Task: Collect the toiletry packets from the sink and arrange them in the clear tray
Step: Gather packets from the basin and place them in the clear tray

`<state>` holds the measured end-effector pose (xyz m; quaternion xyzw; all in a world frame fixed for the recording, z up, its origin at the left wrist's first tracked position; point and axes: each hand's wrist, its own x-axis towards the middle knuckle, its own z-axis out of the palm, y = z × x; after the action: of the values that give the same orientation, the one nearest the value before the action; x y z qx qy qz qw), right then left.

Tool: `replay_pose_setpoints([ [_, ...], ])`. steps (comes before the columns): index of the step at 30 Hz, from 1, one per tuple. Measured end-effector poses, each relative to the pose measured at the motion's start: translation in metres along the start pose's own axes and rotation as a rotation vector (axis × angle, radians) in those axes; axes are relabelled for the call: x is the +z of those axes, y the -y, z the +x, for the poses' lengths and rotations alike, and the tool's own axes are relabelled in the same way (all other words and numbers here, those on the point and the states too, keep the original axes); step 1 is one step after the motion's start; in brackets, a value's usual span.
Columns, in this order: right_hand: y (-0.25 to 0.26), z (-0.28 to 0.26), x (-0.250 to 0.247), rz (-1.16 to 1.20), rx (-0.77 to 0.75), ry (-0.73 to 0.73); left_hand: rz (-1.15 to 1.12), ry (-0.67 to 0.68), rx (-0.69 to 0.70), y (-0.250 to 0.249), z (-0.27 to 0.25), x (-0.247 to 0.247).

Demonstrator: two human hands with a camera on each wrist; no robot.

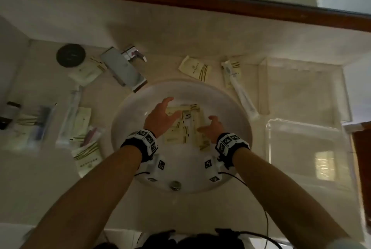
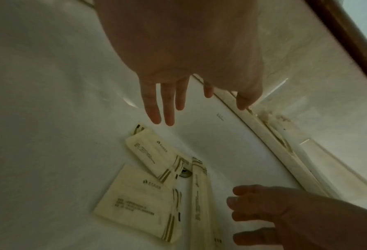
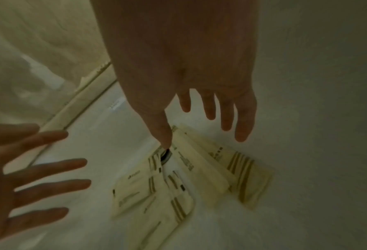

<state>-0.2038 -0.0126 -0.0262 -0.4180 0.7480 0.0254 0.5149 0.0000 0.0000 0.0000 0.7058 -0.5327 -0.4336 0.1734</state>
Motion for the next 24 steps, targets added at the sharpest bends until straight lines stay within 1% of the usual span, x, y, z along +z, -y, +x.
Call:
replay_pose_setpoints([
  [4,0.003,0.016,0.004,-0.103,0.027,0.037,-0.010,0.042,-0.027,0.006,0.010,-0.002],
  [8,0.007,0.029,0.013,-0.240,0.051,0.035,-0.019,0.044,-0.035,0.015,0.018,0.002],
  [11,0.009,0.039,0.019,-0.289,0.079,0.039,-0.028,0.049,-0.049,0.019,0.021,0.001],
  [18,0.007,0.046,0.027,-0.274,0.105,0.038,-0.005,0.039,-0.060,0.028,0.026,0.002],
  [24,0.007,0.049,0.029,-0.169,0.101,0.057,0.005,0.034,-0.061,0.028,0.022,0.002],
])
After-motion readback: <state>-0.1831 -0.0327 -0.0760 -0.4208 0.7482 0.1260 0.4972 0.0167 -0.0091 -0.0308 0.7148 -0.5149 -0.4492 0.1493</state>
